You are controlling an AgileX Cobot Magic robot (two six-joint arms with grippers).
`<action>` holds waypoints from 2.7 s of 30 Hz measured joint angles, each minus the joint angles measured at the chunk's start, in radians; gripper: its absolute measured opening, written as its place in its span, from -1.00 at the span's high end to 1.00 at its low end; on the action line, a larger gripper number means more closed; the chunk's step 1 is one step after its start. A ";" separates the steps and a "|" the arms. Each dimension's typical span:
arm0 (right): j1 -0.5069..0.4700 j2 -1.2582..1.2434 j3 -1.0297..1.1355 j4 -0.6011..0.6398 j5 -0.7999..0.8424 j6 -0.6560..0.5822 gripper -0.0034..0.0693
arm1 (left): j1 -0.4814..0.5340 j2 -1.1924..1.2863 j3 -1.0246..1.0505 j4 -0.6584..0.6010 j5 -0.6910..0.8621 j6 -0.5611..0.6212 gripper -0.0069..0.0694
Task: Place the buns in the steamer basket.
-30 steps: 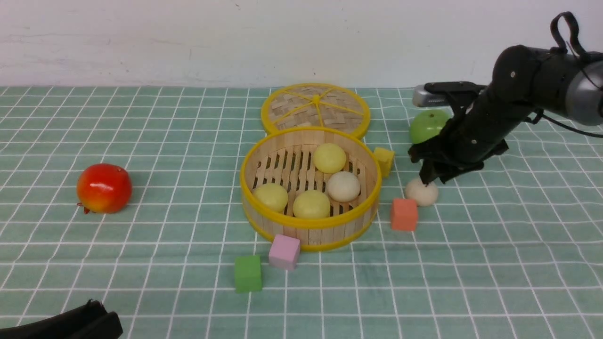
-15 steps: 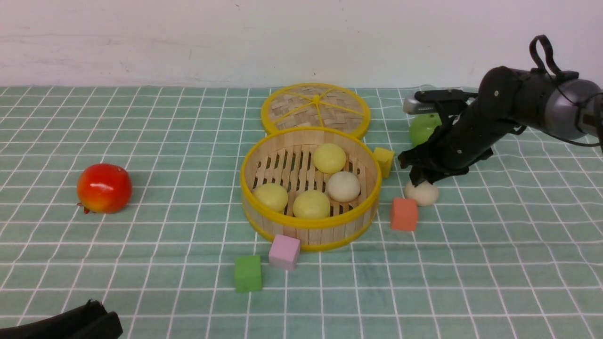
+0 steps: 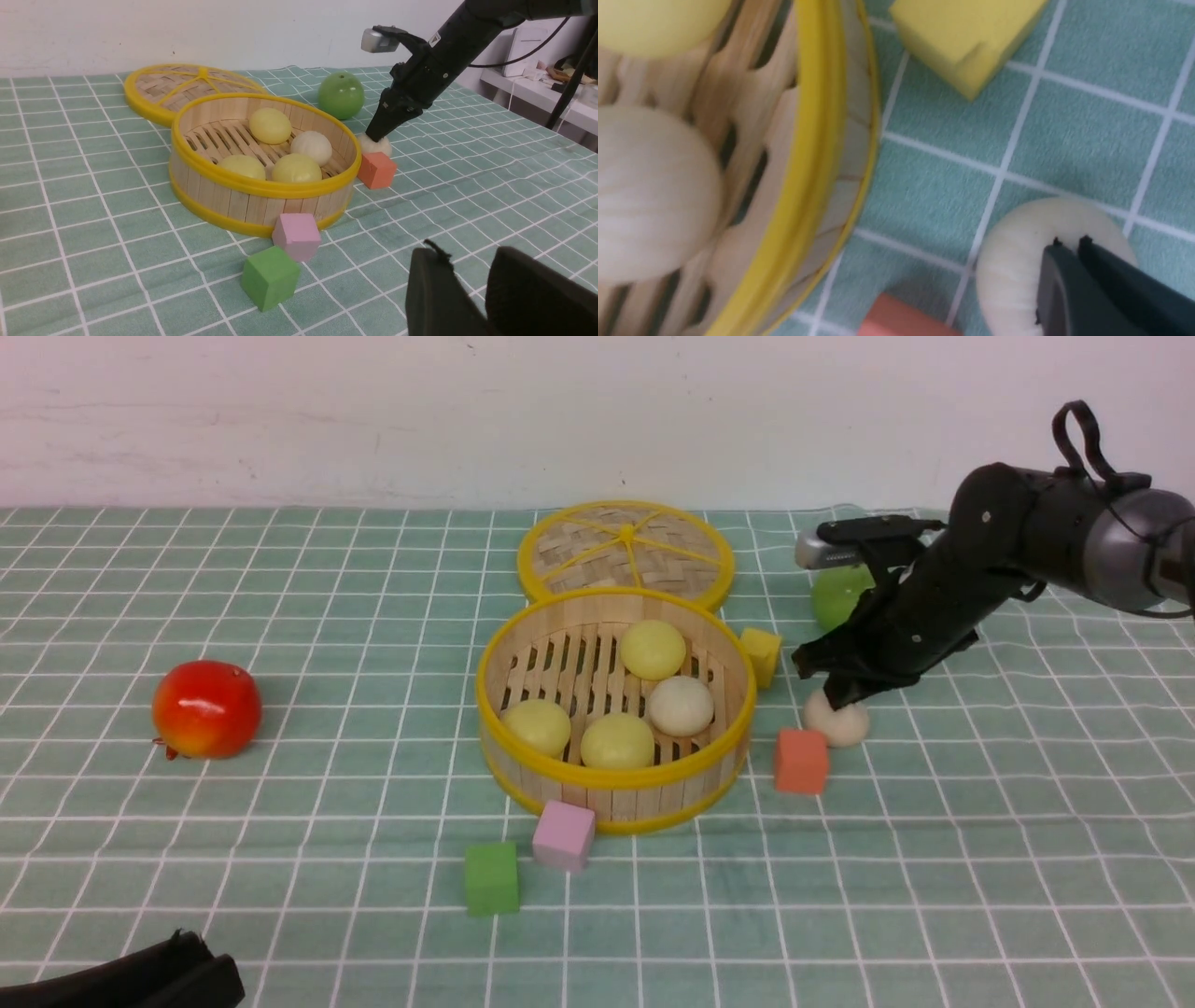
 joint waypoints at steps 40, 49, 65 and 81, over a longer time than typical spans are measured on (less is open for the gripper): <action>0.284 -0.204 0.000 0.192 -0.121 -0.127 -0.09 | 0.000 0.000 0.000 0.000 0.000 0.000 0.32; 0.263 -0.507 0.038 -0.045 0.445 0.119 0.93 | 0.000 0.000 0.000 0.000 0.000 0.000 0.30; 0.281 -0.938 0.333 -0.071 0.478 0.192 0.93 | 0.000 0.000 0.000 0.000 0.000 0.000 0.25; 0.029 -1.630 1.096 -0.229 0.015 0.195 0.91 | 0.000 0.000 0.000 0.000 0.000 0.000 0.21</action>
